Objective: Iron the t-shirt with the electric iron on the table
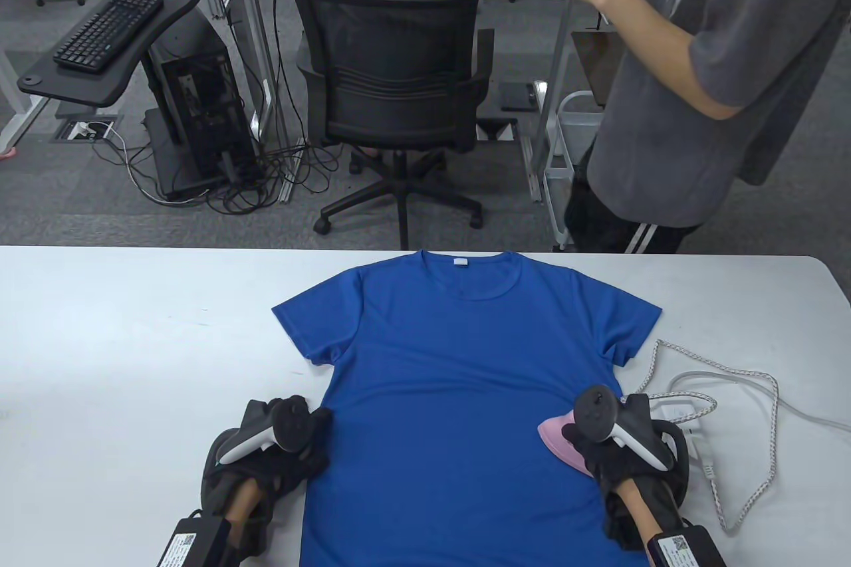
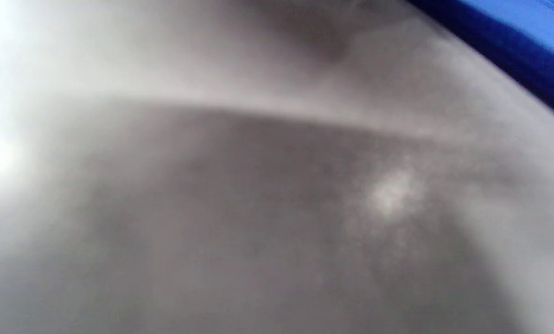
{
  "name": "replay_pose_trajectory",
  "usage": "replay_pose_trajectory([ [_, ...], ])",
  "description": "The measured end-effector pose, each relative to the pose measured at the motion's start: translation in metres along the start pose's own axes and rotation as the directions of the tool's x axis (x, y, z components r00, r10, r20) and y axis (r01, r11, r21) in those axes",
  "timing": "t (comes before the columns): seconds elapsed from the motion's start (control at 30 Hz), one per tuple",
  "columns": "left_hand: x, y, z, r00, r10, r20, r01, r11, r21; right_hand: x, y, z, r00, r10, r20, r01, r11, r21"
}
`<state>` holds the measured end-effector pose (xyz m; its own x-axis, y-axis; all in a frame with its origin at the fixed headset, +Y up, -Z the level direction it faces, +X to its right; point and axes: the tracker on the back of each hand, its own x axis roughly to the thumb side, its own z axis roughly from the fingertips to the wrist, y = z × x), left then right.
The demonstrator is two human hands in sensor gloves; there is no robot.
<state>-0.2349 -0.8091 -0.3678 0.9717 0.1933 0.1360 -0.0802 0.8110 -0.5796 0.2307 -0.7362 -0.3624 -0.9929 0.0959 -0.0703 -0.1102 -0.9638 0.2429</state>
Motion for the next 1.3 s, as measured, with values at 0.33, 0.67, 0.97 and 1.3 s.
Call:
replay_pose_trajectory([
  [0.33,0.0,0.0,0.0,1.0,-0.005,0.005,0.005,1.0,-0.003,0.011,-0.017,-0.066,0.97,-0.067,-0.235,0.068,0.998,-0.007],
  [0.67,0.001,0.0,0.0,1.0,-0.006,0.008,0.006,1.0,0.0,0.019,-0.03,-0.127,0.891,-0.129,-0.435,0.108,0.992,-0.073],
  [0.97,0.001,0.0,-0.001,1.0,-0.012,0.012,0.013,1.0,-0.006,0.021,-0.031,-0.132,0.908,-0.108,-0.406,0.087,0.994,-0.069],
  [1.3,0.001,0.0,-0.001,1.0,-0.008,0.015,0.008,1.0,-0.004,0.039,-0.027,-0.114,0.974,-0.045,-0.221,0.027,0.996,-0.082],
])
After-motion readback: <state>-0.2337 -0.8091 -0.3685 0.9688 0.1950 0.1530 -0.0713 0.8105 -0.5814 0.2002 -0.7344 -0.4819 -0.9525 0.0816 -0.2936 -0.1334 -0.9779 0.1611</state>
